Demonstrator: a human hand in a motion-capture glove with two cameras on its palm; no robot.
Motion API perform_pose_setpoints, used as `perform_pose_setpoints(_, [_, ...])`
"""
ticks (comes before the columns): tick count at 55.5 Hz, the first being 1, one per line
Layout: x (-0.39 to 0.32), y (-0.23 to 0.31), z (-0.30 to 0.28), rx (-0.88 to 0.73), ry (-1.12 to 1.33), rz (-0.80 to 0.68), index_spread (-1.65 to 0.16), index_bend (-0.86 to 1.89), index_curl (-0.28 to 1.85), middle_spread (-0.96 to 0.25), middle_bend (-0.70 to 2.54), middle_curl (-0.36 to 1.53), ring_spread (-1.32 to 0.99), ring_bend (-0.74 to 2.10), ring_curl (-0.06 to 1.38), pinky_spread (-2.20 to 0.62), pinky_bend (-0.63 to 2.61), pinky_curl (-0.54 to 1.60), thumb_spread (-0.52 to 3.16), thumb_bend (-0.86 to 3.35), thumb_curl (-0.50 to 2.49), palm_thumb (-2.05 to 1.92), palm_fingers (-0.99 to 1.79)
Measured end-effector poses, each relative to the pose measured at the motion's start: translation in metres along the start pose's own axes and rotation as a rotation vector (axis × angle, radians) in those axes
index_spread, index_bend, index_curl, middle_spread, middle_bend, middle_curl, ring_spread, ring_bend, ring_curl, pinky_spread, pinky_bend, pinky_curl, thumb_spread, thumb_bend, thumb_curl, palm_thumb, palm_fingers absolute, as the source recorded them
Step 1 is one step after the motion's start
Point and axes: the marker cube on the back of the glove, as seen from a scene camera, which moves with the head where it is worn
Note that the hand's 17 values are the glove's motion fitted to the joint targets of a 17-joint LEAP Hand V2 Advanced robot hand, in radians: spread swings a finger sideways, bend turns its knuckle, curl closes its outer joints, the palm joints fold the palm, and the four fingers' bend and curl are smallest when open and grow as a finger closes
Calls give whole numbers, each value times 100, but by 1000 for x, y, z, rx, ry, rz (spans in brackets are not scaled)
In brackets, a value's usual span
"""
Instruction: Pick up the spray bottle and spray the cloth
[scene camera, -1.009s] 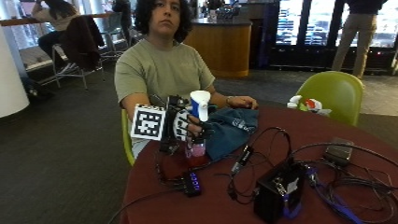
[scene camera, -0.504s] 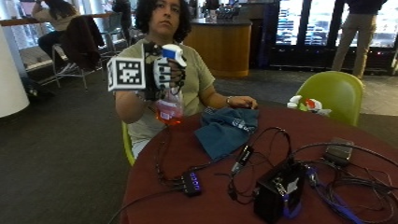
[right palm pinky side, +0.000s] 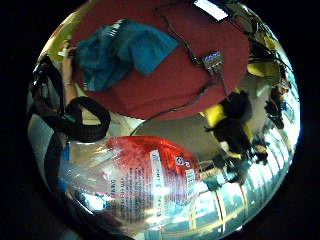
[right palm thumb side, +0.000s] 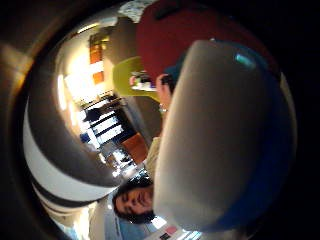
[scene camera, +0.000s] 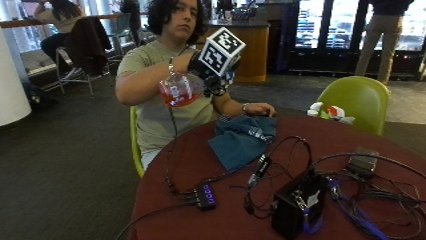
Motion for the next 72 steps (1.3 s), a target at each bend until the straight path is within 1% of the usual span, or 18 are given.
perform_pose_setpoints(14, [-19, -66, 59, -261, 166, 96, -27, 27, 54, -17, 60, 53, -21, 57, 48, -27, 43, 42, 32, -3, 72, 98, 133])
perform_pose_setpoints(21, [-17, -84, 81, -333, 227, 146, -27, 27, 55, -16, 61, 53, -21, 57, 48, -27, 43, 42, 32, -3, 73, 98, 133])
perform_pose_setpoints(31, [-17, -95, 92, -346, 231, 155, -27, 27, 56, -16, 60, 53, -21, 56, 48, -26, 43, 42, 32, -3, 74, 97, 132])
perform_pose_setpoints(40, [-24, -84, 74, -282, 166, 89, -27, 26, 56, -16, 60, 53, -21, 55, 48, -26, 42, 42, 31, -3, 75, 97, 133])
perform_pose_setpoints(45, [-33, -73, 57, -192, 94, 20, -27, 25, 56, -16, 60, 53, -21, 55, 48, -26, 42, 42, 31, -3, 75, 97, 133])
perform_pose_setpoints(50, [-43, -57, 30, -55, -16, -99, -28, 25, 57, -17, 60, 53, -21, 55, 48, -26, 42, 41, 31, -3, 75, 97, 133])
perform_pose_setpoints(57, [-55, -37, 3, 95, -173, -255, -28, 24, 57, -17, 59, 52, -21, 56, 49, -26, 43, 42, 31, -3, 76, 97, 134])
perform_pose_setpoints(65, [-80, -23, -17, 245, -432, -496, -28, 25, 57, -17, 59, 52, -21, 56, 49, -26, 43, 42, 31, -4, 76, 97, 134])
perform_pose_setpoints(72, [-126, -26, -20, 296, -682, -734, -28, 25, 57, -18, 60, 53, -21, 57, 49, -27, 43, 42, 31, -3, 76, 97, 135])
